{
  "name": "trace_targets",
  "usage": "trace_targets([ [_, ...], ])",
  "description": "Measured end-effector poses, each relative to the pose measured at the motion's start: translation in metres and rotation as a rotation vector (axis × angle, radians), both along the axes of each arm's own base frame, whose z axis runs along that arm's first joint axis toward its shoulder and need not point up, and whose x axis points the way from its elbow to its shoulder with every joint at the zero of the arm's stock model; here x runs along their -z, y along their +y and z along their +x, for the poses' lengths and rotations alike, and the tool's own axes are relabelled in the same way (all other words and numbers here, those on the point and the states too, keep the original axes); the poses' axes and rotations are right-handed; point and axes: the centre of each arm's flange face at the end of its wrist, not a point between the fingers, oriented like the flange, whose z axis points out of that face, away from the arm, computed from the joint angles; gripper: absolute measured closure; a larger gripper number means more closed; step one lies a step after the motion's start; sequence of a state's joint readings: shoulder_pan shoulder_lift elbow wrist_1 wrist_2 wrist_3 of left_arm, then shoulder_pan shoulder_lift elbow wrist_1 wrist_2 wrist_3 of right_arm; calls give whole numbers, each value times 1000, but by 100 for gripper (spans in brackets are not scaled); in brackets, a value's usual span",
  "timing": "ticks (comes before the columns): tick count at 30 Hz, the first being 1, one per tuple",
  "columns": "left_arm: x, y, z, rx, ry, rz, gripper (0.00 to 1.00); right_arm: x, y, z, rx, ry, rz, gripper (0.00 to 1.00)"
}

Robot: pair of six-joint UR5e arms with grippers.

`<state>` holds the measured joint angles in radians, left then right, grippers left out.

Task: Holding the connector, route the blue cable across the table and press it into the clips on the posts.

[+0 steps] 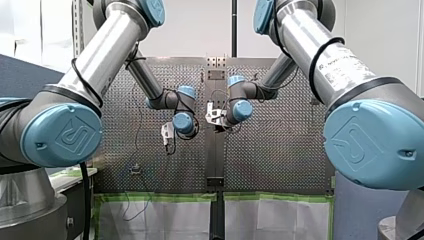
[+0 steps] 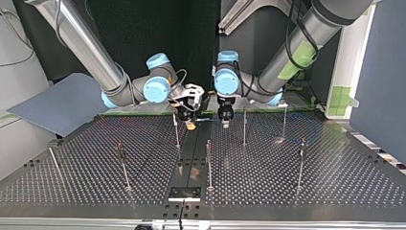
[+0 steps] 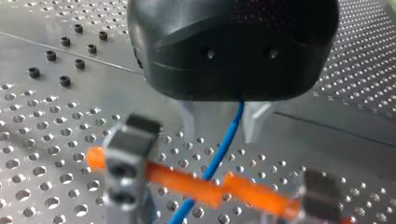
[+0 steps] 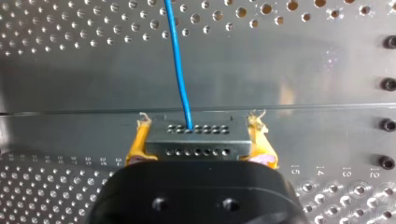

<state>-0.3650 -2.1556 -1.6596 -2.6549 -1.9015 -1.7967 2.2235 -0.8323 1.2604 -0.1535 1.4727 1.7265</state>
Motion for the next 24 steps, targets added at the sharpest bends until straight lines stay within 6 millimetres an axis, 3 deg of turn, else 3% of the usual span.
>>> trace_targets([
  [1, 0, 0, 0, 1, 0, 0, 100, 0, 0, 0, 0, 0, 0, 100],
  [14, -2, 1, -7, -7, 39, 1, 100, -4, 4, -1, -5, 17, 9, 100],
  [24, -22, 11, -29, -31, 66, 17, 100, -49, 14, -14, 7, 14, 11, 100],
])
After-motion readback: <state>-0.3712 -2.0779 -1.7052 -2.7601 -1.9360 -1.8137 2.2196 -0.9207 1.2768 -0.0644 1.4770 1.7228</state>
